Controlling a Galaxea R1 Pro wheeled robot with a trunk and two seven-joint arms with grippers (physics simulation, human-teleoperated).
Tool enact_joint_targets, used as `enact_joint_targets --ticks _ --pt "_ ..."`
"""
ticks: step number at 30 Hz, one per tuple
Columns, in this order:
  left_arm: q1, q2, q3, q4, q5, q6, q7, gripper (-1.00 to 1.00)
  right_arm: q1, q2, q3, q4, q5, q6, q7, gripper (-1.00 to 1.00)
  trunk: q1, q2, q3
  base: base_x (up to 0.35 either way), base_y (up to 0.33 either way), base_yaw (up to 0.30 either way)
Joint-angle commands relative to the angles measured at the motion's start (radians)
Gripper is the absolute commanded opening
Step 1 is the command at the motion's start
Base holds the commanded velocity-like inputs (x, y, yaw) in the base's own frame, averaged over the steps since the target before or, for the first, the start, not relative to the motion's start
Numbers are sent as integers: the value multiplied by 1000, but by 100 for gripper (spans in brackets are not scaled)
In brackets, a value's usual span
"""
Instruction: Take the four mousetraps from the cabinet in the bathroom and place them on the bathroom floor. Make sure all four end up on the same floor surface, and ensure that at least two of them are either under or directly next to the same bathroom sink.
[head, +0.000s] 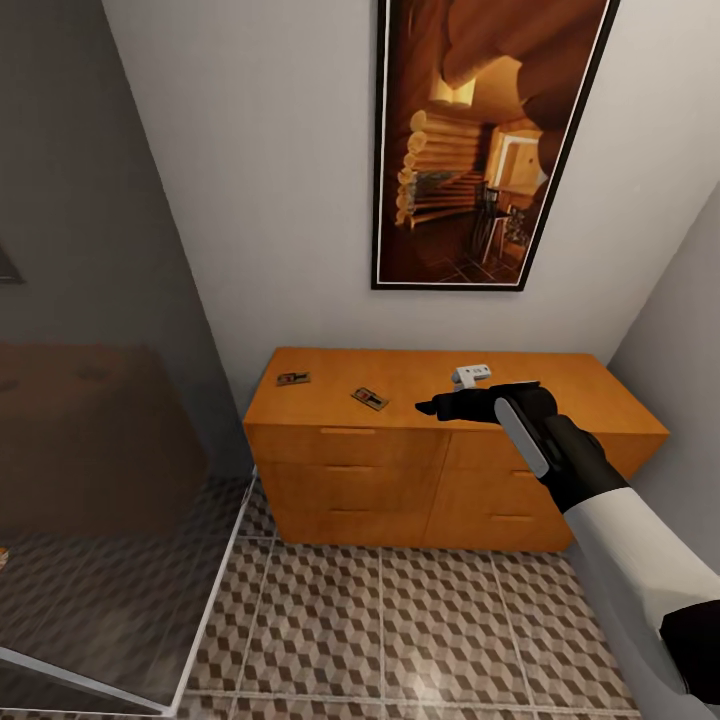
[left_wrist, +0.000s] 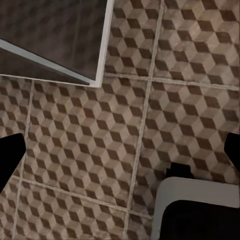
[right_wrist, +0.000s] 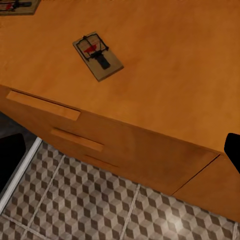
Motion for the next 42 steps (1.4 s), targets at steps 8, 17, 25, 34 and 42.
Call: enact_joint_targets --ticks 8,17,25,34,42 --pt "33 -3 -8 4 2 123 -29 100 -1 -1 1 -1 6 3 6 100 1 -2 -2 0 0 0" --pt "121 54 -14 4 -14 132 -76 100 -1 -1 1 -1 8 3 6 100 1 -2 -2 0 0 0" --pt "129 105 -16 4 -18 132 -212 100 -1 -1 1 -1 8 3 6 100 1 -2 -2 0 0 0" --pt "131 91 -116 2 -29 133 -273 100 -1 -1 1 -1 8 3 5 100 1 -2 -2 0 0 0" --pt "131 54 -203 1 -31 134 -274 100 -1 0 1 -1 8 3 5 100 1 -2 -2 0 0 0"
